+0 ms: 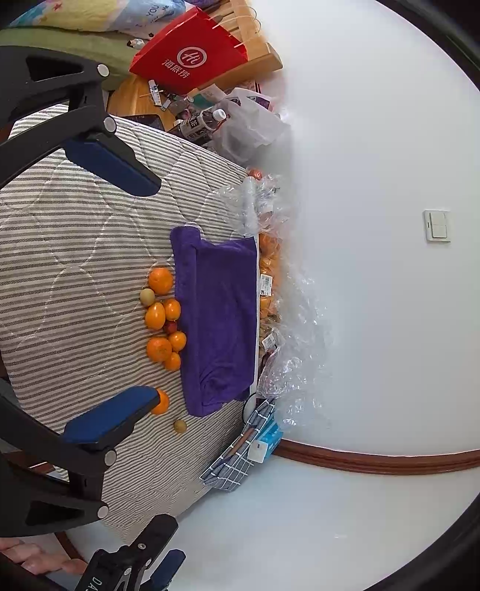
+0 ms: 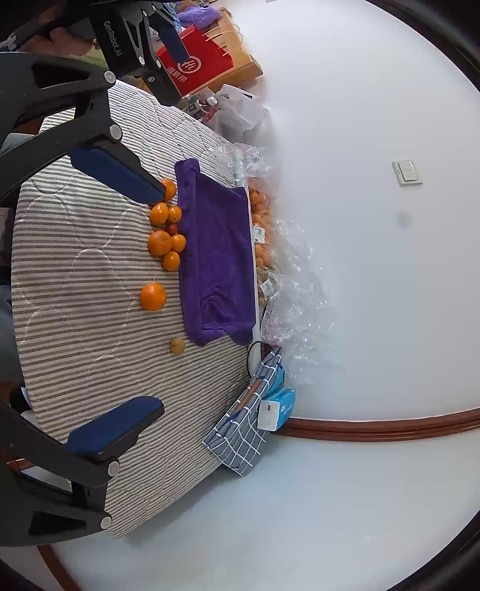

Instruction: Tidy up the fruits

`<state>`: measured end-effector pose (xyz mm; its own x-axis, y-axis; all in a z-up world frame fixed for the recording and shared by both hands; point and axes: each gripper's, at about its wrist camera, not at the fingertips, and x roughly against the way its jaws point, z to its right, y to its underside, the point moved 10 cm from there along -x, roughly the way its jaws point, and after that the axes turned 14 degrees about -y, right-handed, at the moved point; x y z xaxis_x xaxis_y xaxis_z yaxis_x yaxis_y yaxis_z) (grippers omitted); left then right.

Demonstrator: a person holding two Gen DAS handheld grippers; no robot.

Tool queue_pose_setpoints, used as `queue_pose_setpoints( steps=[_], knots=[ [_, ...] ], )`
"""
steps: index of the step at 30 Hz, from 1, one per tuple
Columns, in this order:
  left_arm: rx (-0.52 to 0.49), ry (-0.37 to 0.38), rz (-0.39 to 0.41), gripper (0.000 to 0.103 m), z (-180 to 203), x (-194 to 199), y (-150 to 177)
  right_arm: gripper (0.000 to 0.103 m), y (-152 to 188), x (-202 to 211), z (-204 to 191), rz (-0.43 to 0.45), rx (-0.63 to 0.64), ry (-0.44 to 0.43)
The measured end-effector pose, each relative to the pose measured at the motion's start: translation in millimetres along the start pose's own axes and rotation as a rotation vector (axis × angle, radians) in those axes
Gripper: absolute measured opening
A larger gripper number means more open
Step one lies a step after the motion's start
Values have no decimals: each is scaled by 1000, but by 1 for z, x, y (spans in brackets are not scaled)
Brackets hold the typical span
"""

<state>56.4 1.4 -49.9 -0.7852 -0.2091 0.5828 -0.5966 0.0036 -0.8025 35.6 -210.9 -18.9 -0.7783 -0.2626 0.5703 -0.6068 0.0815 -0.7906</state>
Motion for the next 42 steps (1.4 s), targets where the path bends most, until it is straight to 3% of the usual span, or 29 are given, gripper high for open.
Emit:
queue_pose_setpoints(
  steps=[9,14,18,25,28,30,34,39,42],
  knots=[
    [2,-8,-6,103,0,-13,-2,102,0,-15,5,-8,7,-3],
    [1,-28,-26,103,-4,-43,-1,102,4,-40,16,-17,3,-3],
    [-22,-53,-75,103,-5,-80,10,102,19,-77,28,-74,-13,-5],
    [-14,-81,-186,101,-24,-144,46,84,69,-155,34,-230,-14,-53],
    [-29,-110,-213,100,-32,-163,58,73,84,-181,37,-241,-30,-47],
    [-39,-104,-229,100,-35,-173,67,70,91,-197,37,-260,-38,-55],
    [-50,-78,-253,100,-35,-189,81,58,98,-221,39,-283,-34,-51],
    [-60,-44,-284,100,-32,-205,95,57,89,-233,43,-260,-22,-39],
    [-36,-15,-311,100,-30,-214,99,48,87,-238,46,-269,-22,-37]
  ],
)
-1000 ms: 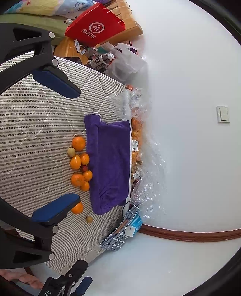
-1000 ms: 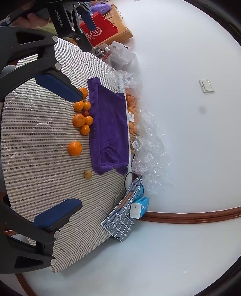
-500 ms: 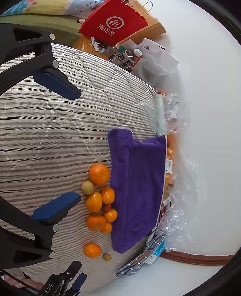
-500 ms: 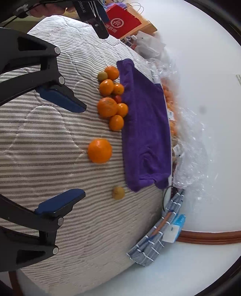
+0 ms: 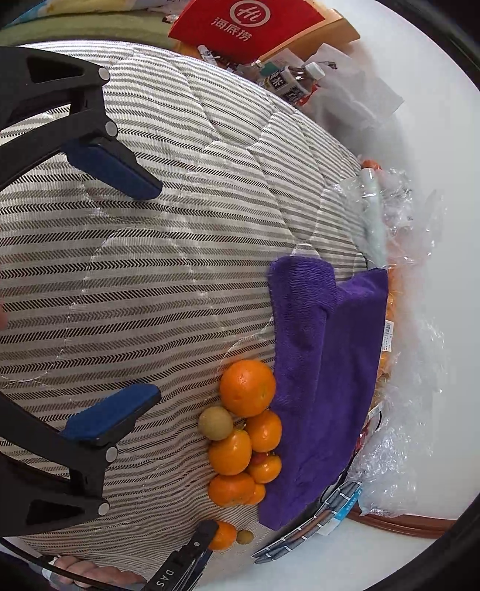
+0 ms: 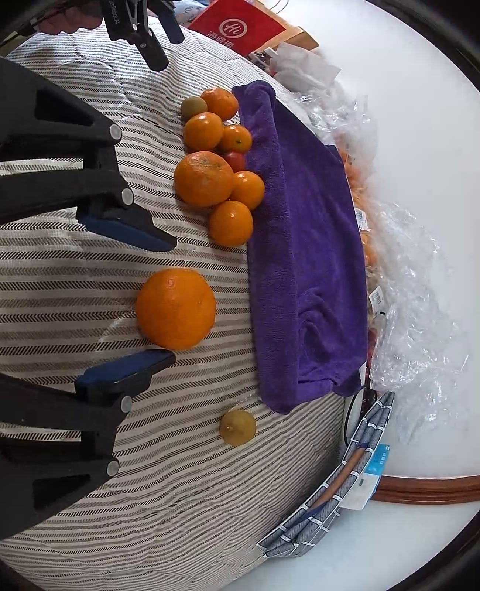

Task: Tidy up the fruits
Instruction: 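Move the right gripper to the large orange and close on it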

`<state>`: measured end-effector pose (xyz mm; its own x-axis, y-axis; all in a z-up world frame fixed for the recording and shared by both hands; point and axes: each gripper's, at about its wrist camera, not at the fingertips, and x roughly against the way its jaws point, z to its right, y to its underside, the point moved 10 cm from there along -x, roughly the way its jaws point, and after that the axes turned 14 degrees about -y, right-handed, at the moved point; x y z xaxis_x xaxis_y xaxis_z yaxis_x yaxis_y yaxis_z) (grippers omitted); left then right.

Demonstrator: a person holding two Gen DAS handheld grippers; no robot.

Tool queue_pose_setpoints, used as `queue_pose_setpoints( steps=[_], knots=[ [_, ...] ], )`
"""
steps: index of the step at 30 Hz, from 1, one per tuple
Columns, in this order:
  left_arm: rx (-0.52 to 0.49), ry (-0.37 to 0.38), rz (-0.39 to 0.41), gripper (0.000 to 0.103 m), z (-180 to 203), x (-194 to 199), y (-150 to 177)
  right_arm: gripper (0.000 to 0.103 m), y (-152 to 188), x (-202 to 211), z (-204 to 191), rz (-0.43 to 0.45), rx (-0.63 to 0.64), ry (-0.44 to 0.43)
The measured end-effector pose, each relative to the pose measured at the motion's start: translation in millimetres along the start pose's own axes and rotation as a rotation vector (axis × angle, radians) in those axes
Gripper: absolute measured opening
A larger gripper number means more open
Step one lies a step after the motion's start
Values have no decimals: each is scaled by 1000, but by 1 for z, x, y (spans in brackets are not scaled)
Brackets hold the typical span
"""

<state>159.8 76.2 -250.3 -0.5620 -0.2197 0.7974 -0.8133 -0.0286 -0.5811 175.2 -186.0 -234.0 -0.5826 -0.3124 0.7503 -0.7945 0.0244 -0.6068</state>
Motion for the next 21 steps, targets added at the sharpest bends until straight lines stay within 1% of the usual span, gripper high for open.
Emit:
queue_pose_setpoints(
  steps=[1,2,3,6,8,14,16,18,20,21],
  knots=[
    [0,-4,14,98,0,0,-1,43,0,-2,2,-7,-1,8],
    [-7,-1,36,93,2,2,-3,42,0,-2,2,-7,-5,3],
    [-23,15,46,91,6,3,-3,42,-1,-1,3,-2,-13,-10],
    [-65,44,60,88,17,4,-6,42,-1,0,5,4,-29,-45],
    [-78,68,60,82,25,5,-9,42,0,3,6,4,-32,-40],
    [-35,132,84,81,40,9,-33,42,9,14,11,4,-23,-40],
    [-13,124,96,81,43,8,-43,42,11,16,11,1,-15,-44],
    [-5,96,93,81,45,3,-50,43,12,16,11,-3,-9,-43],
    [-9,114,81,71,49,-1,-53,43,11,16,11,-4,-2,-40],
    [-14,120,69,69,50,-4,-53,43,11,15,11,-7,2,-38]
  ],
)
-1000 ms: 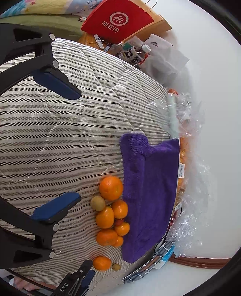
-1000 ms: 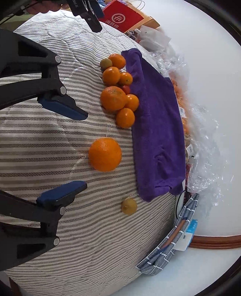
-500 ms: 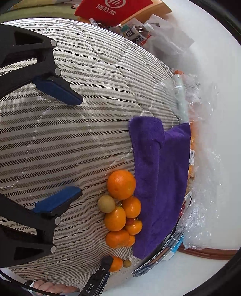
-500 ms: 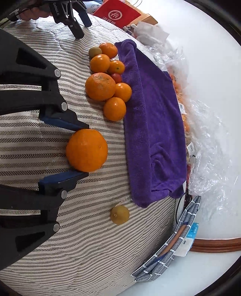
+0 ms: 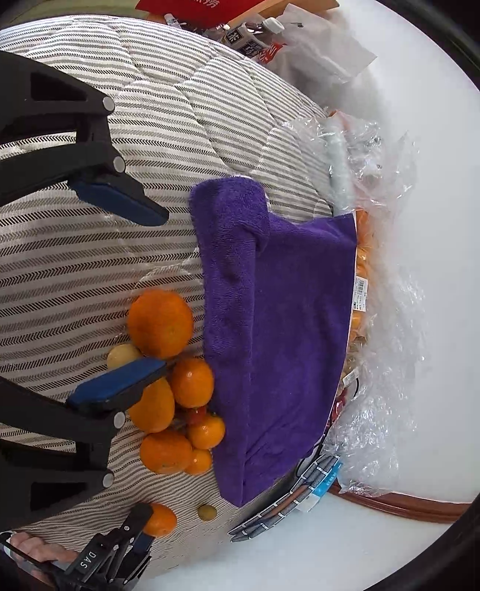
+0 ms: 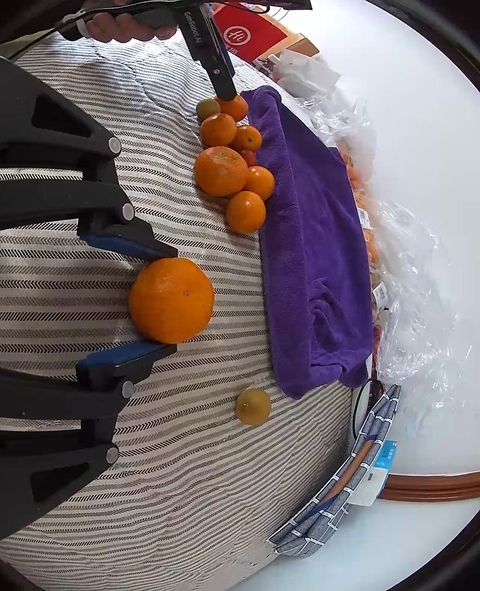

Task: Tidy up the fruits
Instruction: 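Move the right gripper to the large orange and close on it, then lift the large orange with the right gripper and carry it onto the purple towel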

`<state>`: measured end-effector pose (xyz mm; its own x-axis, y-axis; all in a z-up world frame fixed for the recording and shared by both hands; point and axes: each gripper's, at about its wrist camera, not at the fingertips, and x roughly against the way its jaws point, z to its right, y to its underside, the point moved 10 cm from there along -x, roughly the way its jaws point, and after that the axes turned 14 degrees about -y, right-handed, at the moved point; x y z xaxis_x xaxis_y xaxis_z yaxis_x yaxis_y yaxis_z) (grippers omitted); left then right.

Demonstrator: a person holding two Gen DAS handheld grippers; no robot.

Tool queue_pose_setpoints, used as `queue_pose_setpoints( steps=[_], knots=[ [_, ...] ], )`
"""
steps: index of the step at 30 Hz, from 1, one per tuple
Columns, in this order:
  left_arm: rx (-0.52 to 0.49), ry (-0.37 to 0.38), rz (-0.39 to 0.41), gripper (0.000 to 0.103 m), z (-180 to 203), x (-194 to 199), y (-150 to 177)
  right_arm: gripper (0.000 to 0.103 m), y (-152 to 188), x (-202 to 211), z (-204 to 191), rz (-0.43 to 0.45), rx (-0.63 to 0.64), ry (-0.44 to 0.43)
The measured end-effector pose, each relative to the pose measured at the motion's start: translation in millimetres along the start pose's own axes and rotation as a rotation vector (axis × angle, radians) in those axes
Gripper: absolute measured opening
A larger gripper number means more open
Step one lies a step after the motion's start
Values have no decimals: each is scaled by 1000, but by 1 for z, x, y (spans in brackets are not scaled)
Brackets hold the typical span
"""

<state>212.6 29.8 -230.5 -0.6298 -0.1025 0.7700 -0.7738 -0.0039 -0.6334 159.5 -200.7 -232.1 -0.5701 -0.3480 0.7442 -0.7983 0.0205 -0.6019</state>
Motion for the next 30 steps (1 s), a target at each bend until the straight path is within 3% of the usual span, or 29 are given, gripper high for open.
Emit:
queue_pose_setpoints(
  steps=[9,12,14,21,30],
  knots=[
    [-4,1,-72,62,13,-18,-3,46,-7,-9,1,-5,3,-8],
    [7,21,-77,54,13,-18,-2,49,-10,-12,1,-9,11,-8],
    [9,46,-78,39,15,-15,-1,50,-11,-14,0,-9,14,-3],
    [41,56,-86,39,13,-14,1,43,-12,-12,-1,-7,25,-15],
    [67,42,-63,39,0,-2,2,43,-16,2,-1,18,6,-23]
  ],
)
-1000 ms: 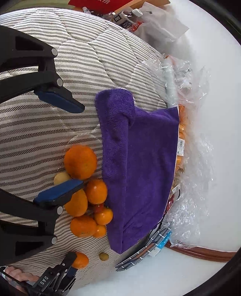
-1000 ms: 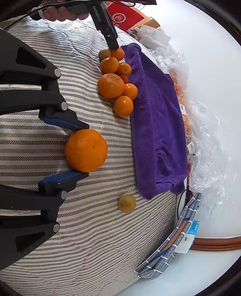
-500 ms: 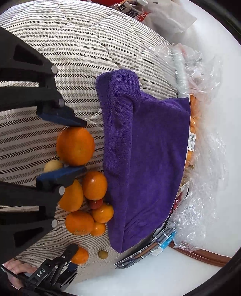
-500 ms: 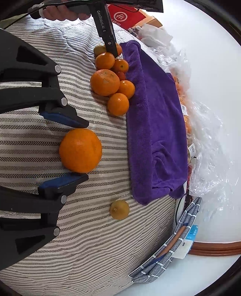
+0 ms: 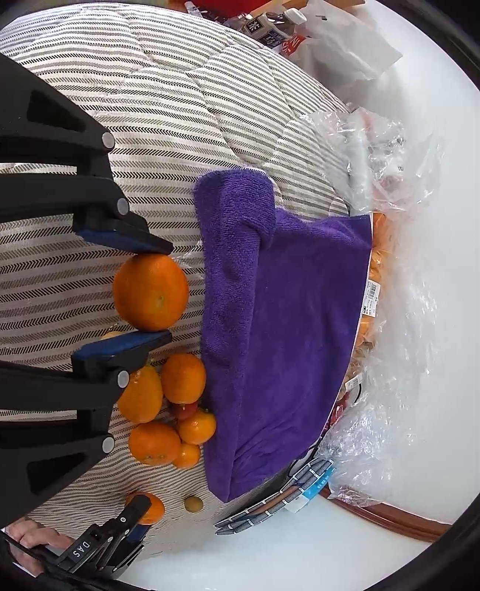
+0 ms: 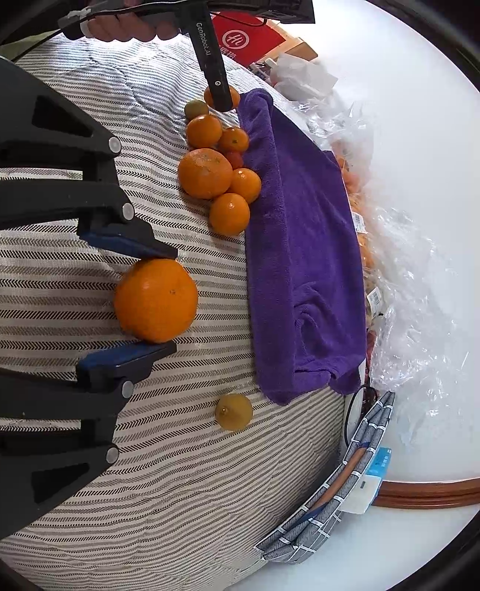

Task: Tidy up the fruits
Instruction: 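Lift the large orange with the right gripper and carry it onto the purple towel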

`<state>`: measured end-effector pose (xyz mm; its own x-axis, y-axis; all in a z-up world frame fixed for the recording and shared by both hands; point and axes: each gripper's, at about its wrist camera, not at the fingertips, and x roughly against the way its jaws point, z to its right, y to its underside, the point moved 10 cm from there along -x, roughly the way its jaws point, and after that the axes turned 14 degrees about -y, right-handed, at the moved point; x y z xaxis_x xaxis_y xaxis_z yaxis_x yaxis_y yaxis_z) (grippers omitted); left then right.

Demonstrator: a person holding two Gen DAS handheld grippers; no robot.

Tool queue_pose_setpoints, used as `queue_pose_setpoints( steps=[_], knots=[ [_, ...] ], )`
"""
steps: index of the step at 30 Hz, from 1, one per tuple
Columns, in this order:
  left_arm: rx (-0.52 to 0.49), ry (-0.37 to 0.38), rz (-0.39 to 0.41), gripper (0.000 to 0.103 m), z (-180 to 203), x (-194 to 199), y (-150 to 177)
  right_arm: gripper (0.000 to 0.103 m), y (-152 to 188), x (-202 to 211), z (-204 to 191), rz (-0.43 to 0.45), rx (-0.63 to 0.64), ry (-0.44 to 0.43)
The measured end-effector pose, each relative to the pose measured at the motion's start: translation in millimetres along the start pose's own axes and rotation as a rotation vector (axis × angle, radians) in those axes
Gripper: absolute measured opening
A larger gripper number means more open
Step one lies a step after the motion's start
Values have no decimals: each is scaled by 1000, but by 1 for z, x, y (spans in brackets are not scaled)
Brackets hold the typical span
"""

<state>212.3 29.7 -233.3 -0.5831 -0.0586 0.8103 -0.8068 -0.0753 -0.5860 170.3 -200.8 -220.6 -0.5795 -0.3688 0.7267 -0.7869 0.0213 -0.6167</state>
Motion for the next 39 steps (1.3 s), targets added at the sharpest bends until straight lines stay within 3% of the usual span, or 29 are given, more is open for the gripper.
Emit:
queue_pose_setpoints(
  steps=[8,30,34,39],
  knots=[
    [-18,0,-38,39,1,-5,12,43,9,-4,1,-27,9,23],
    [26,8,8,39,-5,22,1,42,-4,9,-1,17,-13,16],
    [24,-2,32,39,-4,35,-8,26,-18,22,-7,46,-7,18],
    [11,4,38,39,0,45,-12,26,-27,24,-12,41,27,33]
  ],
)
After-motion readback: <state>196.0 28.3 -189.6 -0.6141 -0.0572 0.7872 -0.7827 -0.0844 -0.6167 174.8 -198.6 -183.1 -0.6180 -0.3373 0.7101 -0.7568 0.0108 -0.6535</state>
